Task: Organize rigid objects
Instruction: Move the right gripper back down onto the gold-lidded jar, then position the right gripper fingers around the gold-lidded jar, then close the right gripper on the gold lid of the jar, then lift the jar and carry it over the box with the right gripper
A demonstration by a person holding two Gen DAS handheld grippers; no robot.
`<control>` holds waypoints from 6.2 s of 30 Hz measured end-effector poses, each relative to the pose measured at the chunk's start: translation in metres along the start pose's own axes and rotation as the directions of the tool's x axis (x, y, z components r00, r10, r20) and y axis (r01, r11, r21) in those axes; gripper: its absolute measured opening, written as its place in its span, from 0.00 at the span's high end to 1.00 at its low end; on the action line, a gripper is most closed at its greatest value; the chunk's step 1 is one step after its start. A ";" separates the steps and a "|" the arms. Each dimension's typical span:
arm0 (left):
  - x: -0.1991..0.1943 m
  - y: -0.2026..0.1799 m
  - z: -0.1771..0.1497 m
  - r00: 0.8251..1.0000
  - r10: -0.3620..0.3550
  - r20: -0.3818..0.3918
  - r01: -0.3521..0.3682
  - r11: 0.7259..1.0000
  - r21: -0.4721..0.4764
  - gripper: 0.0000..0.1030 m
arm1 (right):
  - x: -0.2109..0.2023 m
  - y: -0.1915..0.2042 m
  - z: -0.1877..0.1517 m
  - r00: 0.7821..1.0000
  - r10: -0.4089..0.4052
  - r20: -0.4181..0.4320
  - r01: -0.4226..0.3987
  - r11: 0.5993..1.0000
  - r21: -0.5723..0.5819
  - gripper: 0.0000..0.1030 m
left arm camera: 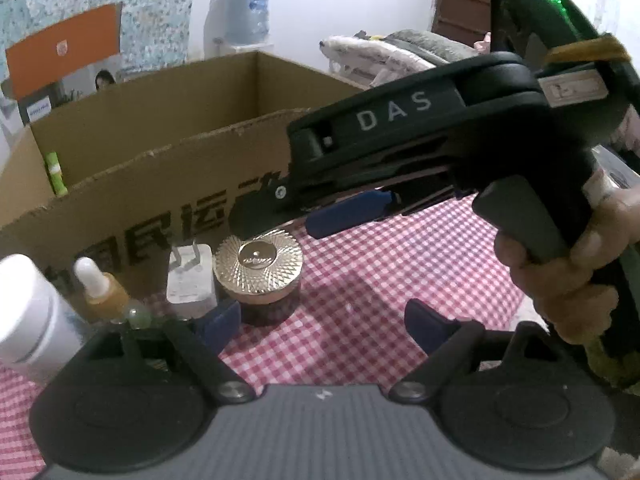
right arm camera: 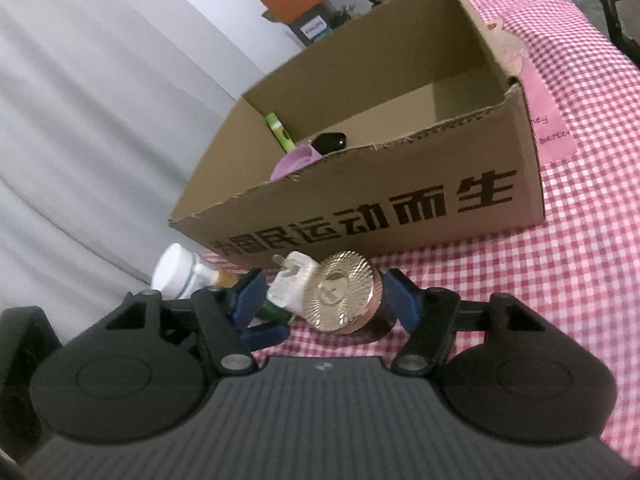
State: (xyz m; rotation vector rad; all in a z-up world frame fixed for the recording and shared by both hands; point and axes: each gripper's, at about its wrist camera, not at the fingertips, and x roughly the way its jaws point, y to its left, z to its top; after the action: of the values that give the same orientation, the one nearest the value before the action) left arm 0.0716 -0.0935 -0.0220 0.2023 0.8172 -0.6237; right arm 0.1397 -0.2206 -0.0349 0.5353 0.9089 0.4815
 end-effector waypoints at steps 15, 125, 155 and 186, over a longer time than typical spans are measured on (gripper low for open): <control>0.023 0.013 0.004 1.000 0.008 -0.009 -0.008 1.000 -0.019 0.13 | 0.043 -0.004 0.011 0.997 -0.015 -0.079 0.013 1.000 -0.023 0.38; 0.031 -0.004 -0.026 0.979 -0.203 0.000 0.203 0.979 0.020 0.00 | -0.063 -0.043 -0.061 0.971 -0.136 0.196 0.126 0.990 0.061 0.01; 0.040 -0.019 -0.008 0.993 -0.099 0.058 0.092 0.989 0.113 0.43 | -0.049 -0.056 -0.067 0.988 -0.060 0.144 0.040 0.989 0.139 0.57; -0.006 -0.032 0.011 0.982 -0.072 0.173 0.052 0.991 0.120 0.44 | -0.087 -0.017 -0.060 0.974 -0.064 0.215 0.054 0.997 0.054 0.61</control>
State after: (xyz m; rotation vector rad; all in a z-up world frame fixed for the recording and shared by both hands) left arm 0.0568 -0.1209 -0.0080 0.2239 0.6183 -0.7378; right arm 0.0462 -0.2720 -0.0234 0.5906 0.7260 0.3402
